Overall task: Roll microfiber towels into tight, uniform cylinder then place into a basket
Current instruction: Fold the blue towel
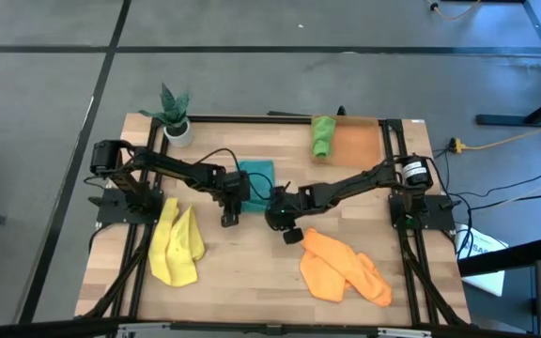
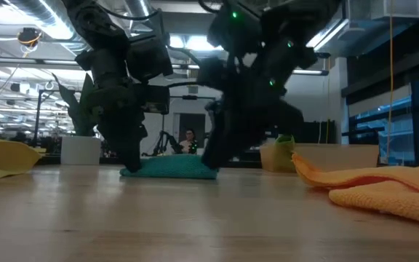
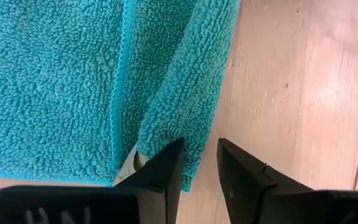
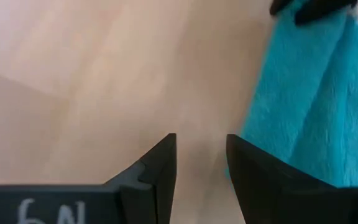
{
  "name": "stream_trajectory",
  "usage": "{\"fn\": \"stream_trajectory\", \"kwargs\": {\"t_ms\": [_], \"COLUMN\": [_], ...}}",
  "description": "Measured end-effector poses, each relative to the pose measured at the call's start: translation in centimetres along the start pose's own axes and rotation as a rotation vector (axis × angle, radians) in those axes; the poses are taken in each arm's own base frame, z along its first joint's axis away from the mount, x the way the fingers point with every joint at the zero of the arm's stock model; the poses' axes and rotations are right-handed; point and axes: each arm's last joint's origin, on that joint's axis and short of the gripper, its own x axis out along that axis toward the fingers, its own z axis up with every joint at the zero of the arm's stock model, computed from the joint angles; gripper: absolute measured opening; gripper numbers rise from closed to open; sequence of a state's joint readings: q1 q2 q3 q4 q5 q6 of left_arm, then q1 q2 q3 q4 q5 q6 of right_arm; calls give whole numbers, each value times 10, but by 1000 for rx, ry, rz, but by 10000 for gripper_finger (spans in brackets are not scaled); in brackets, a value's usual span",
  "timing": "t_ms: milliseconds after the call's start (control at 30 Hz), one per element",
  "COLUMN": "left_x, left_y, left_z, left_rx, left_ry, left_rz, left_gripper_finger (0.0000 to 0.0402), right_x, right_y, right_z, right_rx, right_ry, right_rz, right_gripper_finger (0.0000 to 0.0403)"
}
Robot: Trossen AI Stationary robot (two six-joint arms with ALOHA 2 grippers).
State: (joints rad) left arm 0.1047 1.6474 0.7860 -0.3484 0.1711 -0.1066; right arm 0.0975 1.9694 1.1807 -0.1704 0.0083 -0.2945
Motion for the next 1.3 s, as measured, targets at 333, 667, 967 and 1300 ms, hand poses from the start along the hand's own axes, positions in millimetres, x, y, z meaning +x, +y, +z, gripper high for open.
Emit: {"fn": "stream_trajectory", "kwargs": {"t_ms": [333,667,967,1300], "left_x": [0,0,0,0], "left_y": [0,0,0,-1], "left_z": [0,0,0,0], "left_rx": [-17,-17,-16,-14], "left_ry": [-2,-3,-2,0], "left_rz": [0,0,-3,-29], "left_gripper_finger": [95,95,95,95], "right_x": [4,3,6,17], "right_y": [-3,-27,-35,-32], "right_z": [-7,-12,-16,-22], "right_rx": [6,112,118,104], "right_ry": [3,-14,-45,-5], "right_rz": [-163,-205,-79,-95], "right_gripper_finger": [141,141,141,141]}}
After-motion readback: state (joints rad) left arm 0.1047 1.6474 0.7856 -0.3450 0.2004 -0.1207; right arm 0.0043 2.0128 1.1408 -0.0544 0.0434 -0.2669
